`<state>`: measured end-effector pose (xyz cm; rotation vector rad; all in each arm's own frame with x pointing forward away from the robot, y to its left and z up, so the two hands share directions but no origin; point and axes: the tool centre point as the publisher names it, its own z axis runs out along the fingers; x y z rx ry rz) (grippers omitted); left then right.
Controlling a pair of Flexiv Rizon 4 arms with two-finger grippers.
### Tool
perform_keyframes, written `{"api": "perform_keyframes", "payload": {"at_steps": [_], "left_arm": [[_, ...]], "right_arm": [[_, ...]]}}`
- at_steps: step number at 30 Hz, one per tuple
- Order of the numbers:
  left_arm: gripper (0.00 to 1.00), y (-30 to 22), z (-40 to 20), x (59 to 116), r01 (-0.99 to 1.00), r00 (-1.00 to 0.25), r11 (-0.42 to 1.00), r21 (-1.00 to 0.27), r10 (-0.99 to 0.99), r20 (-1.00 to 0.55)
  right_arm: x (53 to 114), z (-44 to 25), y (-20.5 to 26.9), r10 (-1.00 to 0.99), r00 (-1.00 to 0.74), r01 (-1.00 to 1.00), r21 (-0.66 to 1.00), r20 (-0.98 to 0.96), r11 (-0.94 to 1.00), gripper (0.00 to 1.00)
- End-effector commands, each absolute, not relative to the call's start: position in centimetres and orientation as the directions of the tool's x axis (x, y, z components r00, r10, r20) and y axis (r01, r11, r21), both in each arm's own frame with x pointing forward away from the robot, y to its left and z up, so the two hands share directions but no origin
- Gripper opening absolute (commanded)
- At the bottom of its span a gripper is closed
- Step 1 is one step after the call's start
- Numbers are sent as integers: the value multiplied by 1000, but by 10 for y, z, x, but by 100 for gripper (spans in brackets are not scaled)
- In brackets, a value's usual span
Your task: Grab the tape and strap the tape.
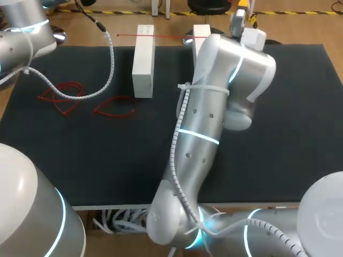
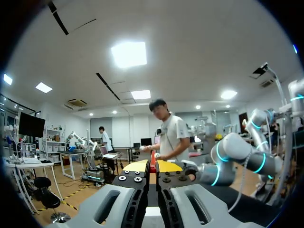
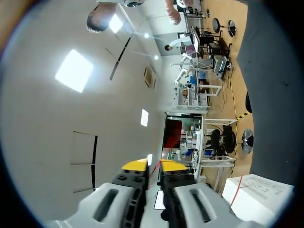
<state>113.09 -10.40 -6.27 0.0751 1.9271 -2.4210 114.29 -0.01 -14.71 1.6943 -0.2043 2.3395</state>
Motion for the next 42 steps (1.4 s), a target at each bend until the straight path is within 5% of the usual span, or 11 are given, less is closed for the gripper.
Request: {"api": "perform_keyframes", "payload": {"at_steps": [1,42], "left_arm": [[0,-104,-63,1132,67,-998,-224,-972,-4,-68],[0,-104,-63,1132,67,-998,-224,-972,-4,-68]], "right_arm": [[1144,-146,2,123,-281,-345,19,952,-938,0],[1137,-155,10,169,-204,-229,121,964,-966,0]]}}
